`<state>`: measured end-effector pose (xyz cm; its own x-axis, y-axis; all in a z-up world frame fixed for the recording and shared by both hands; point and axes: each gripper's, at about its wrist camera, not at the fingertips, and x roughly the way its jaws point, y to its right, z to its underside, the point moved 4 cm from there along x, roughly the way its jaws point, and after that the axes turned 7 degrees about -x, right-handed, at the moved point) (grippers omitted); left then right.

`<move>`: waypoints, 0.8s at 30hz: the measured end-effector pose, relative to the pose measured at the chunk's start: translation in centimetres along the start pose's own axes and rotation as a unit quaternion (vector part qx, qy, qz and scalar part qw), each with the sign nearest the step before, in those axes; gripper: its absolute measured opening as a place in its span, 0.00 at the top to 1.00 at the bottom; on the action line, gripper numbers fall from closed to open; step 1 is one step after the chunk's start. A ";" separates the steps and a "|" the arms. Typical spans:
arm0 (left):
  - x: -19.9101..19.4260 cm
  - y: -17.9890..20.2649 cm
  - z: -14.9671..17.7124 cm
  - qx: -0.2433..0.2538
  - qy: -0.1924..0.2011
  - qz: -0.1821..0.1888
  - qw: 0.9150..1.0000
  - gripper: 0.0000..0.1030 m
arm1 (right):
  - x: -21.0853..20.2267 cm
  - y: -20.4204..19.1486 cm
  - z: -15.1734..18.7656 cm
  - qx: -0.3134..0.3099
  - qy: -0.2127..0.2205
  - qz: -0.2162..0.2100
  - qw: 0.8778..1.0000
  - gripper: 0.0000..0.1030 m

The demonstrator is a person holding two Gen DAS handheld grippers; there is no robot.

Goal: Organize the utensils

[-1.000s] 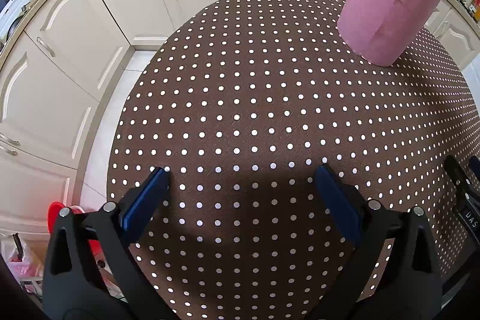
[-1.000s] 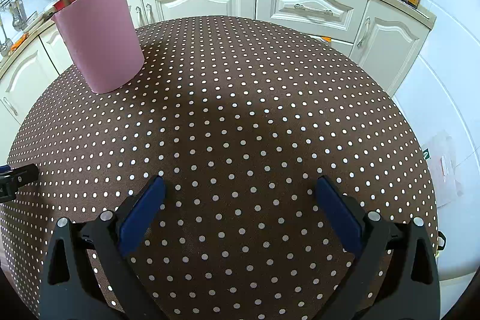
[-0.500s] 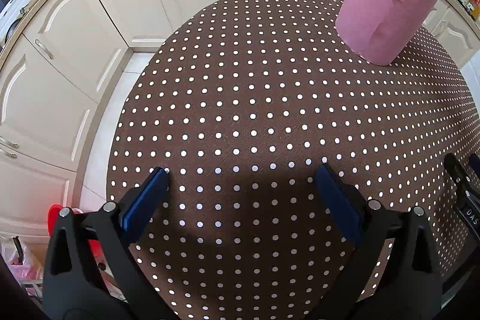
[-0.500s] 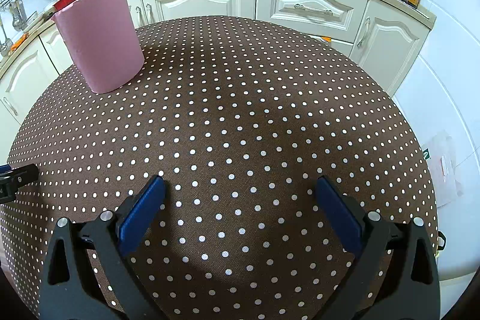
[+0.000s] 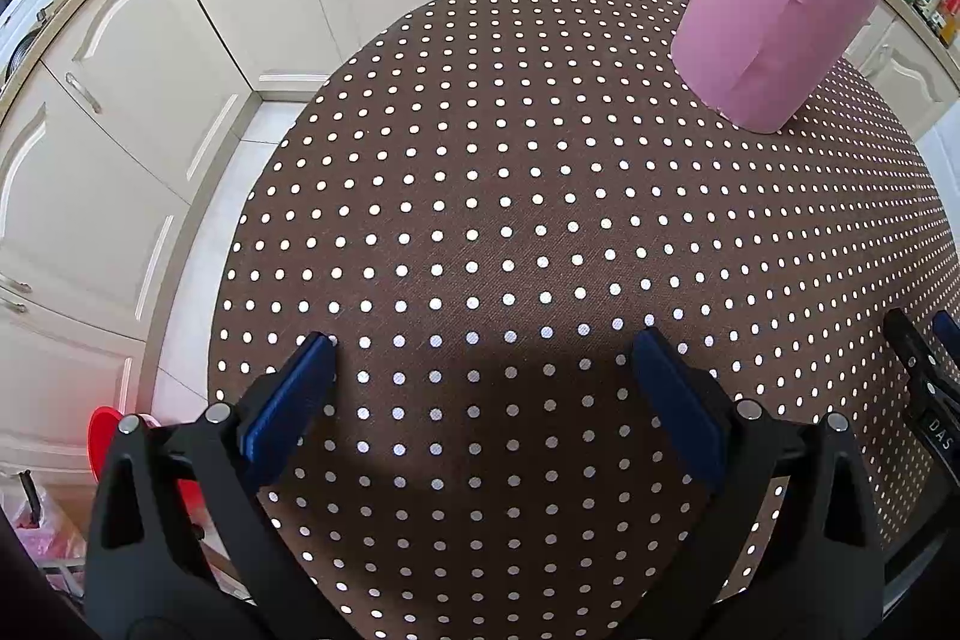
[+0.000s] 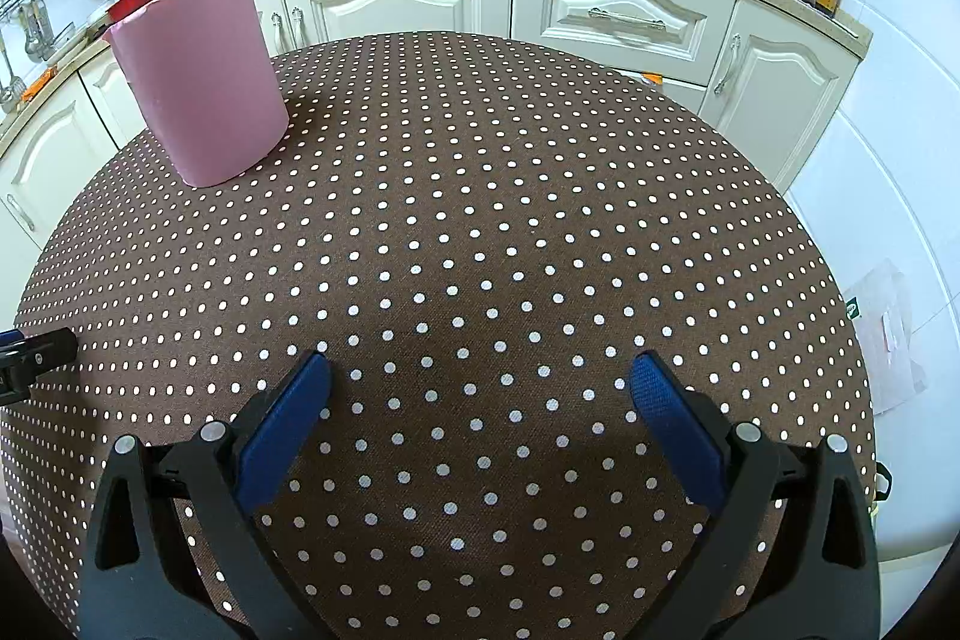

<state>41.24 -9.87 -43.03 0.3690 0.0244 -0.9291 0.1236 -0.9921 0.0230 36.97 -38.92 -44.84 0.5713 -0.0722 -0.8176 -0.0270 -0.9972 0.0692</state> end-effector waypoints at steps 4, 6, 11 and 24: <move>0.1 -0.1 -0.1 0.002 -0.001 0.002 1.000 0.05 | 0.0 0.0 0.0 0.000 0.000 0.000 1.000 0.06; 0.1 -0.1 -0.1 0.002 -0.001 0.001 1.000 0.05 | 0.0 0.0 0.0 0.000 0.000 0.000 1.000 0.06; 0.1 0.0 -0.1 0.002 -0.001 0.001 1.000 0.05 | 0.0 0.0 0.0 0.000 0.000 0.000 1.000 0.06; 0.1 -0.1 -0.1 0.002 0.001 0.002 1.000 0.05 | 0.0 0.0 0.0 0.000 0.000 0.000 1.000 0.06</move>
<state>41.37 -9.76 -43.08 0.3719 0.0207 -0.9281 0.1179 -0.9927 0.0251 37.01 -38.88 -44.82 0.5713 -0.0721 -0.8176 -0.0269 -0.9972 0.0691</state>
